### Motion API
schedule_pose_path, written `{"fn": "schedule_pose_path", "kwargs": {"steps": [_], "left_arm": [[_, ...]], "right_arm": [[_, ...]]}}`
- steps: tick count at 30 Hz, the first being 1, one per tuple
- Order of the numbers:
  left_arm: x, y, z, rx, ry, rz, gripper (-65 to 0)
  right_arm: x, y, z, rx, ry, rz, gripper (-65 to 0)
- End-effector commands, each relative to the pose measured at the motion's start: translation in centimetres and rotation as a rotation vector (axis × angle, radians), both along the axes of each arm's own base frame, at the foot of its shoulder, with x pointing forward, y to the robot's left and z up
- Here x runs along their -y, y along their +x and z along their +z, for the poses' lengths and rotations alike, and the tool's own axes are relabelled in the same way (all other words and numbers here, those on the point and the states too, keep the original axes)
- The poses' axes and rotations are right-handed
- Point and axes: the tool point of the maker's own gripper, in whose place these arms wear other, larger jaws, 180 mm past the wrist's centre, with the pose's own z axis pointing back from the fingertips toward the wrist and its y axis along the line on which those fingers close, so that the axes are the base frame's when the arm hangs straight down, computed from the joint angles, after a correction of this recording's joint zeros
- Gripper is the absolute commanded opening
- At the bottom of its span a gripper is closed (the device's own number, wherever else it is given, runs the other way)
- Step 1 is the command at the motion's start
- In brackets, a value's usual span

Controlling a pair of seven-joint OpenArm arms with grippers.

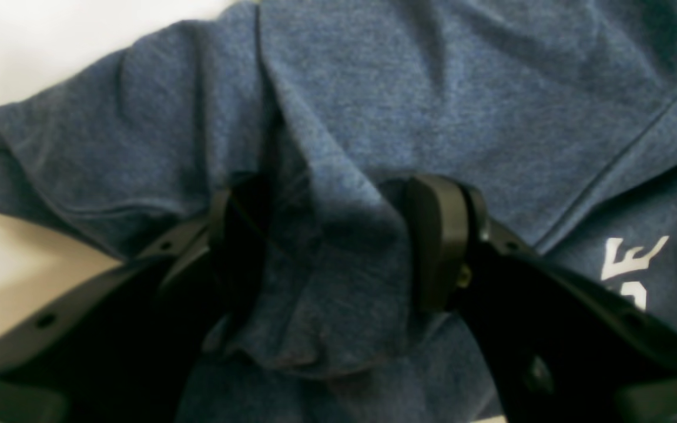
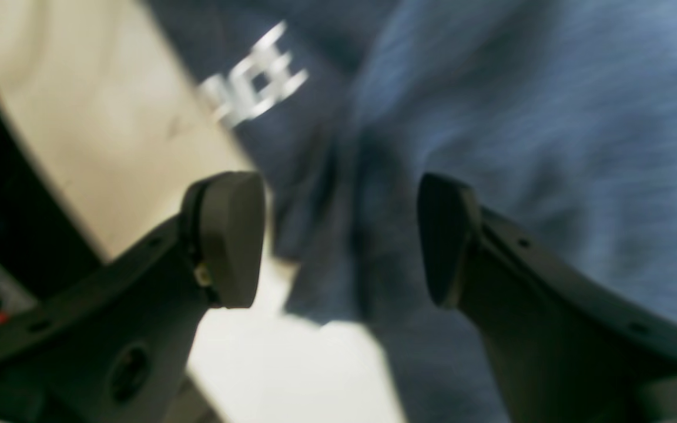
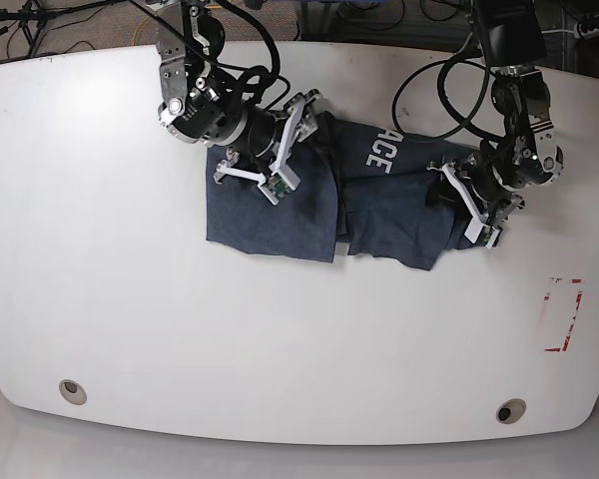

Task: Fold the T-shirt properly
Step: 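Press the right gripper onto the folded stack to flatten it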

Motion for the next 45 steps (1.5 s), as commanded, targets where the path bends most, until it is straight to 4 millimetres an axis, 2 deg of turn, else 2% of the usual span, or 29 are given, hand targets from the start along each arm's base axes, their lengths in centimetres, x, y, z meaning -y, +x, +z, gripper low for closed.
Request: {"fn": "schedule_pose_path", "kwargs": {"steps": [1,10,13,20,24,27,35,39,45], "left_arm": [[-0.9,-2.8,-2.5,-0.147,0.08,-0.018,-31.2],[-0.9,-2.7,-2.5,-0.145,0.08,-0.018,-31.2],[-0.9,-2.7,-2.5,-0.145,0.08,-0.018,-31.2],[-0.9,-2.7,-2.5,-0.145,0.08,-0.018,-31.2],[-0.9,-2.8,-2.5,-0.147,0.08,-0.018,-31.2],[-0.9,-2.9,-2.6,-0.148,0.08,-0.018,-31.2],[-0.9,-2.9,-2.6,-0.148,0.08,-0.018,-31.2],[-0.9,-2.9,-2.6,-0.148,0.08,-0.018,-31.2],[-1.0,-2.9,-2.6,-0.148,0.08,-0.017,-31.2]], "right_arm": [[0.1,0.8,0.0,0.019,0.013,-0.032,-25.7],[0.0,0.2,-1.5,-0.019,-0.006,-0.021,-25.7],[-0.7,-0.3,-1.8,-0.028,-0.007,0.008,-25.7],[-2.1,-1.7,-4.1,-0.105,-0.013,0.055,-25.7],[-2.3,-1.5,-4.2,-0.105,-0.014,0.063,-26.3],[-2.3,-1.5,-4.2,-0.105,-0.014,0.061,-31.2],[-2.4,-1.2,-3.9,-0.094,-0.013,0.064,-64.7],[-2.5,-1.1,-3.4,-0.08,-0.007,0.065,-64.2],[-2.9,-0.4,-1.3,-0.021,0.018,0.064,-63.3]]}}
